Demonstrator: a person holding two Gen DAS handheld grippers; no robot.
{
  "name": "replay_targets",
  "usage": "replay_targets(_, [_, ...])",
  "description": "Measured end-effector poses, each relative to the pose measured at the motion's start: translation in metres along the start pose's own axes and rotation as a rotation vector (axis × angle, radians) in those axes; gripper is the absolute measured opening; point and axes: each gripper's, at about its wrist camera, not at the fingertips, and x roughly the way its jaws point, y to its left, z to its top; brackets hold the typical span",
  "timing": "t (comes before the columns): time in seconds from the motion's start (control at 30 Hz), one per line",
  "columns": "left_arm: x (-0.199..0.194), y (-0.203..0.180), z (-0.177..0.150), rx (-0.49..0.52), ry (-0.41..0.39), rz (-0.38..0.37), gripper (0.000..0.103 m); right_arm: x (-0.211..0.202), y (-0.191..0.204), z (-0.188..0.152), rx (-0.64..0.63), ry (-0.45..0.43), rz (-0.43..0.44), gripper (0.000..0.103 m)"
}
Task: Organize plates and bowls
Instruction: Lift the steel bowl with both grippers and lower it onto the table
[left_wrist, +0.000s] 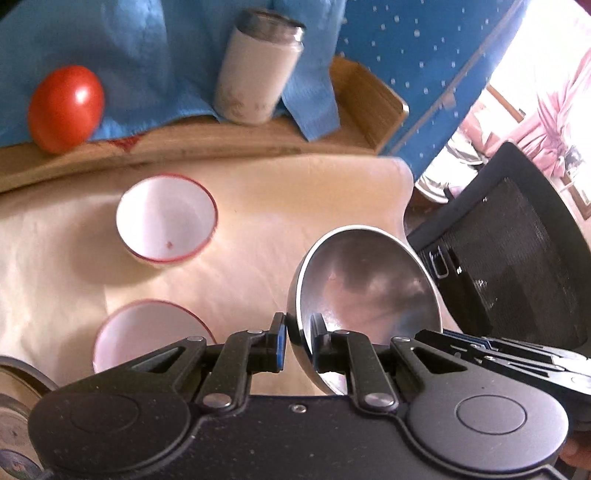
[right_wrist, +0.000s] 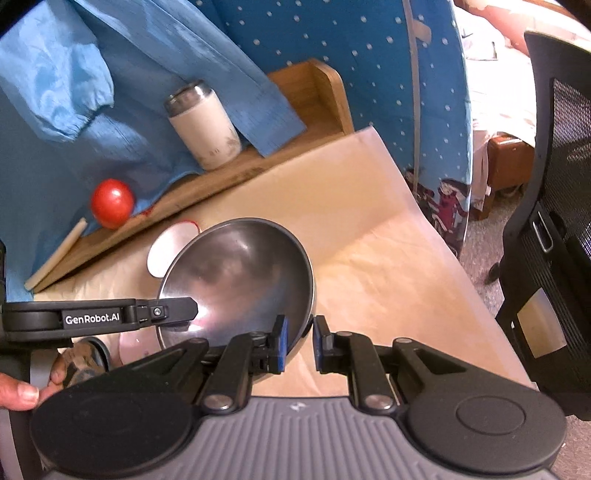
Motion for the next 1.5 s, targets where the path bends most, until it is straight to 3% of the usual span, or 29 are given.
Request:
replay_targets(0.43, [0.021,-0.006,-0.029,-0.033,0.133,0.059,0.017,0.021,-0.027,0.0,-0.063,0.131,0.088,0.016])
replay_targets(1.03, [0.015,-0.003,-0.036,-0.122,0.124,0.122,0.017,0.036,-0.027,0.015,-0.174,0.184,0.186,0.017])
replay_targets(1.33, [0.009,0.001,-0.041,-0.17,0.114,0.15,0.029,0.041,-0.027,0.013,-0.191,0.197,0.209,0.026])
replay_targets(1.5, [0.001,0.005,-0.044,-0.182,0.106,0.157,0.048,0.041,-0.027,0.012,-0.191,0.188,0.206,0.029])
